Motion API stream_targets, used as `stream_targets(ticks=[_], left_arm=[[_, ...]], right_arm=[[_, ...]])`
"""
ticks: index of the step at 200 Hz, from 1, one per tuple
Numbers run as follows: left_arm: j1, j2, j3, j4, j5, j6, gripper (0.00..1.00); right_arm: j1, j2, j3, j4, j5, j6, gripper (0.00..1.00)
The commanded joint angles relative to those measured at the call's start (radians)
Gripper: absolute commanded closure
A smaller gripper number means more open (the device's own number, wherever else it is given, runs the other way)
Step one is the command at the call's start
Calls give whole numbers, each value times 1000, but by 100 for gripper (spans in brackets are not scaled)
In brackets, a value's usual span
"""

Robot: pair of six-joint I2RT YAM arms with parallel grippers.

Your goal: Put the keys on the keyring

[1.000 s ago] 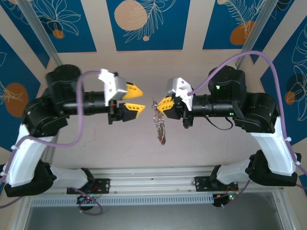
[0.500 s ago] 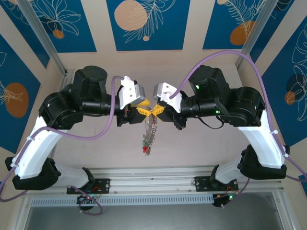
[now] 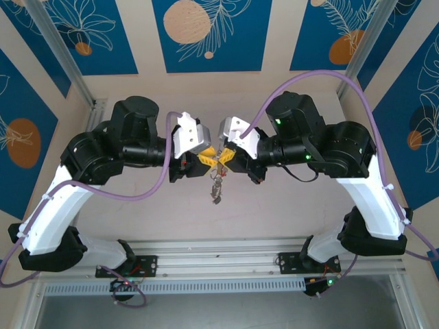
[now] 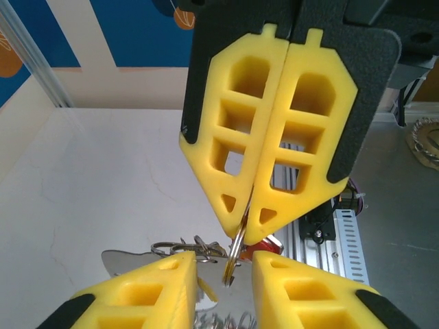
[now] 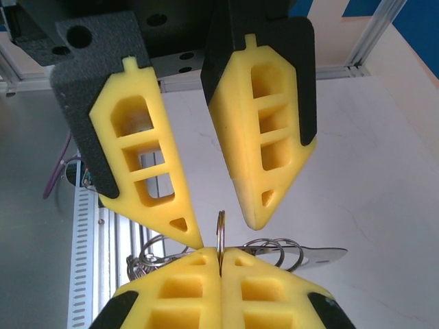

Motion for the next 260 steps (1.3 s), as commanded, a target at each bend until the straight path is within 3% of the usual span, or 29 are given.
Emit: stream_targets(ticks=[1,53,74,87,177,223,260], left_arm=[[-9,-8,0,17,15,9,72],[-10,-7,-8,32,29,11,73],[-9,-8,-7,38,40,9,93],[-10,-10,-7,40,50,7,100],[-10,-20,-34,63,91,14,100],[-9,-85,-115,158,120,19,100],[-10,-122,-173,228,115,9,100]], right_arm=[[-8,5,29,12,-31,-5,100],[-14,21,46,-9,-63,-5,100],[-15,17,43,-7,-83,0,100],[-16,11,42,-8,-89,1,100],[-57,-30,15,34,-166,43,100],[-119,-116,-100,135,-254,95,68],[-172,-174,-187,182,-332,136,59]])
